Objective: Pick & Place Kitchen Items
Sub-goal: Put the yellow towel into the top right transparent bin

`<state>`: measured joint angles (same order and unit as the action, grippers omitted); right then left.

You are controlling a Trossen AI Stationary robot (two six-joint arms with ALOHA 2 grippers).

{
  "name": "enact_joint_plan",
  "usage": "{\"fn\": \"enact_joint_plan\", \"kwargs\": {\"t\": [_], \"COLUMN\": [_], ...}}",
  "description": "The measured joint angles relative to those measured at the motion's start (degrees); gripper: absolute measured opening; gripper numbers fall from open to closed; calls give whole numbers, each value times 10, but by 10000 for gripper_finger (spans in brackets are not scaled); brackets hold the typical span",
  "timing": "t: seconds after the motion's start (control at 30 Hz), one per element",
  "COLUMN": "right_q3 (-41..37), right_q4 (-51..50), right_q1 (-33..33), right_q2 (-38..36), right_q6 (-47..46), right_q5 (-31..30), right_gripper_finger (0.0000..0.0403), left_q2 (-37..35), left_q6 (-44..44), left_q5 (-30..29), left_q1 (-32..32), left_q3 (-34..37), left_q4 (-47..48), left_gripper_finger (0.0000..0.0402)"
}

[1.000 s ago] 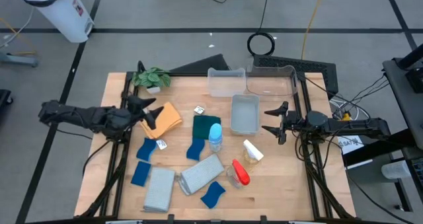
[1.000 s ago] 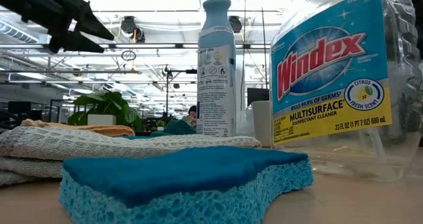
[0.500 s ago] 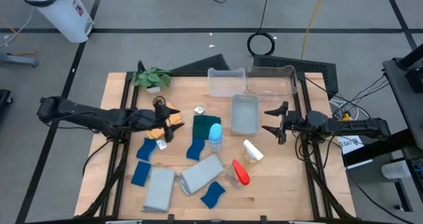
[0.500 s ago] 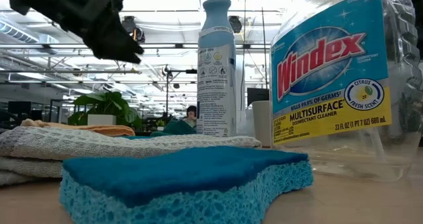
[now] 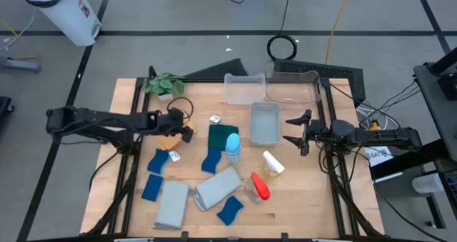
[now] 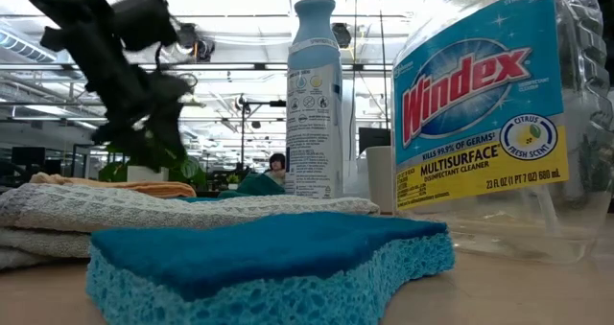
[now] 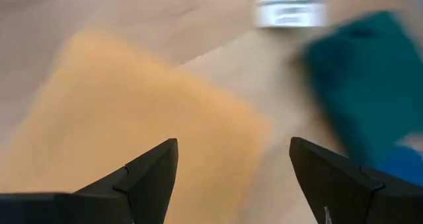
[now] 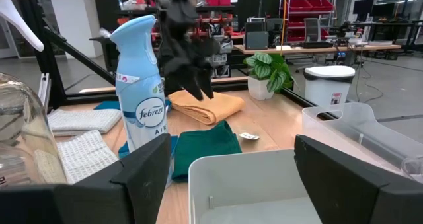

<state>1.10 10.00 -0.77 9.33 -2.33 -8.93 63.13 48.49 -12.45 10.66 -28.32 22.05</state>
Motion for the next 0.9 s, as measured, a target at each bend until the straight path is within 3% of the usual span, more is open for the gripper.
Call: {"fn": "enact_joint_plan", "kwargs": {"t": [0.17,0.4,0.53,0.73,0.9], "right_q3": [0,0,0,0,0], "right_q4": [0,0,0,0,0], "right_q1": [0,0,0,0,0], "right_q2": [0,0,0,0,0], "right_q6": [0,0,0,0,0], "right_q5": [0,0,0,0,0], "right_gripper_finger": [293,293,293,293,293], "left_q2": [2,3,2,2,12], "left_q6": [82,50,56,62,105], "left_q5": [14,51,52,85,81], "left_q1": [63,94,98,108,116], "left_q3": [0,0,0,0,0], "left_q4": [49,68,72,74,113], "left_gripper_finger": [296,277,196,19,4]}}
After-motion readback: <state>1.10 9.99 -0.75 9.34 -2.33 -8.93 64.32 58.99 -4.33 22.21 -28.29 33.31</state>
